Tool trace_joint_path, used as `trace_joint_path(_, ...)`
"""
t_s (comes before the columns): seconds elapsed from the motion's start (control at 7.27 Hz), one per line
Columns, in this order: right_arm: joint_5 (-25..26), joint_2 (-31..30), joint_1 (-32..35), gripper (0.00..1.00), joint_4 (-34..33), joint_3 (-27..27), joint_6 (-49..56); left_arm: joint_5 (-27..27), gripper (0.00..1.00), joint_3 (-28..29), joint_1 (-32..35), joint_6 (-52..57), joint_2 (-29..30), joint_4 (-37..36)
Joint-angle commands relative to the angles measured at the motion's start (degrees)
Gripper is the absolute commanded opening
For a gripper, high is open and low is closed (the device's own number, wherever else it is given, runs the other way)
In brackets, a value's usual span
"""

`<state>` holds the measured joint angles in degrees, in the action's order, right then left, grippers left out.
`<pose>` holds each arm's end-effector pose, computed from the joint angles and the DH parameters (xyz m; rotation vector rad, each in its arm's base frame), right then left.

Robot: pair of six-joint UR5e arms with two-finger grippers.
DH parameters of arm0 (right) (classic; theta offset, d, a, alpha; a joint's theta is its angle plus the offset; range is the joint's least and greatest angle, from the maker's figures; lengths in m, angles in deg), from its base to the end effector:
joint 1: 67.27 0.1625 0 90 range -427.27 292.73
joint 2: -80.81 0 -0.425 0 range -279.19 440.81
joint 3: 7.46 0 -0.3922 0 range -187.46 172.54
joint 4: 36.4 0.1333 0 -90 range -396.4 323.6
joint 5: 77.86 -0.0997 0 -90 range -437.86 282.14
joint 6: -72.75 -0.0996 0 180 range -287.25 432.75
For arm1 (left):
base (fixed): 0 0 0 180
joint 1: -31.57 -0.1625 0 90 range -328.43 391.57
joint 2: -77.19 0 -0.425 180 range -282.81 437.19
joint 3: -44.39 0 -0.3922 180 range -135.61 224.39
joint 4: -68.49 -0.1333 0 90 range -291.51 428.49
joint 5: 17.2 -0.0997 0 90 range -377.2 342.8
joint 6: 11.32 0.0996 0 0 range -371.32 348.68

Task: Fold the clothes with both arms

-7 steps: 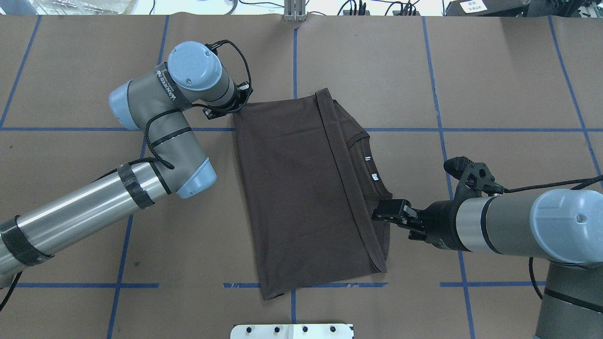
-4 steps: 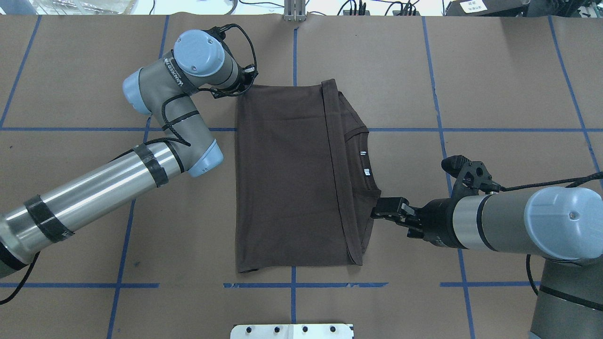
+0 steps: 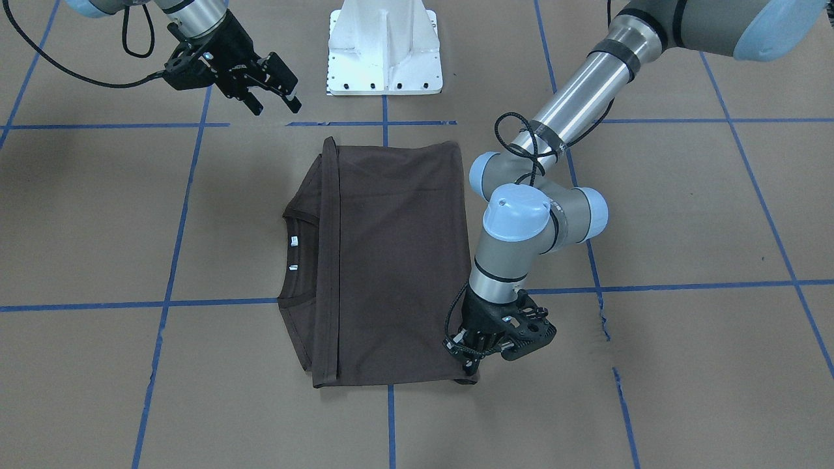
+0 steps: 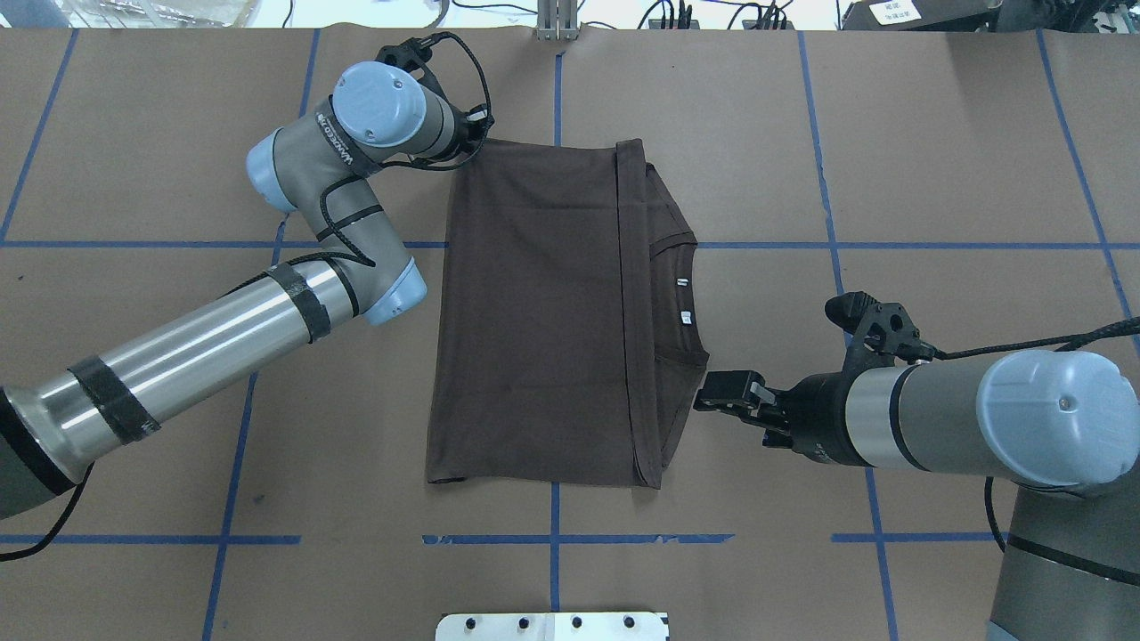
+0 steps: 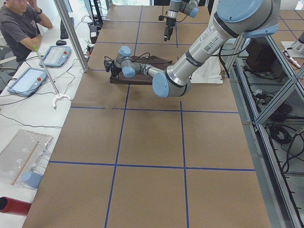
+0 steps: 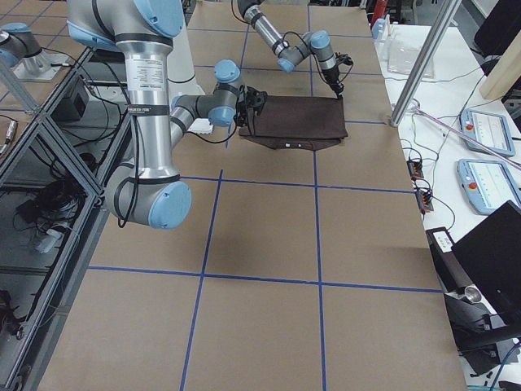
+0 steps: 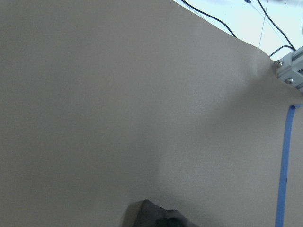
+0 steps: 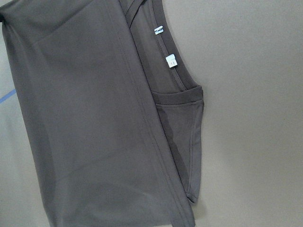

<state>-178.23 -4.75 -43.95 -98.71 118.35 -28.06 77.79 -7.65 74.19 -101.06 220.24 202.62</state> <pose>-0.3772 -0.2882 0.2772 -0.0297 -1.2021 0.4157 0.5445 -0.6704 0.2810 0.3095 1.0087 -0.6261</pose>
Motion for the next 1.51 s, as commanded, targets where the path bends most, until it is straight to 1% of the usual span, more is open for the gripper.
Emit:
trace_joint_path(0.0, 0.1, 0.0, 0.2, 1.00, -0.1, -0.5, 0.0, -0.6, 1.00, -0.3, 1.6, 4.5, -0.1, -0.4)
trace_joint_path(0.14, 0.2, 0.0, 0.2, 1.00, -0.1, -1.3, 0.4, 2.0, 1.00, -0.9, 2.5, 4.8, -0.2, -1.1)
trace_joint_path(0.28, 0.2, 1.3, 0.2, 1.00, -0.2, -3.1, 2.0, 5.7, 1.00, -5.0, 2.6, 7.0, -2.4, -3.5)
trace_joint_path(0.41, 0.3, 3.1, 0.2, 1.00, -0.5, -5.7, 3.9, 6.4, 1.00, -15.4, 2.6, 8.7, -8.6, -8.3)
trace_joint_path(0.55, 0.3, 5.7, -0.1, 1.00, -6.4, -6.6, 7.9, 7.9, 1.00, -24.4, 2.5, 9.8, -12.1, -16.6)
trace_joint_path(0.69, 0.6, 9.8, -1.0, 1.00, -14.3, -6.9, 12.1, 8.5, 1.00, -31.6, 2.4, 10.5, -13.5, -23.9)
trace_joint_path(0.83, 0.7, 16.7, -1.8, 1.00, -22.7, -10.2, 17.7, 10.5, 1.00, -37.3, 2.2, 10.6, -13.7, -29.9)
trace_joint_path(0.96, 0.7, 23.4, -2.6, 1.00, -28.9, -15.2, 21.0, 12.7, 1.00, -39.6, 2.1, 10.6, -13.7, -31.6)
trace_joint_path(1.1, 0.7, 24.5, -2.8, 1.00, -30.9, -17.2, 22.4, 12.9, 1.00, -40.7, 2.0, 10.6, -15.3, -31.6)
trace_joint_path(1.24, 0.5, 24.7, -3.3, 1.00, -31.2, -19.2, 24.4, 12.8, 1.00, -41.0, 1.9, 10.7, -16.5, -31.2)
trace_joint_path(1.38, 0.2, 26.4, -3.4, 1.00, -31.5, -22.2, 25.3, 12.8, 1.00, -41.1, 1.9, 10.7, -16.5, -31.0)
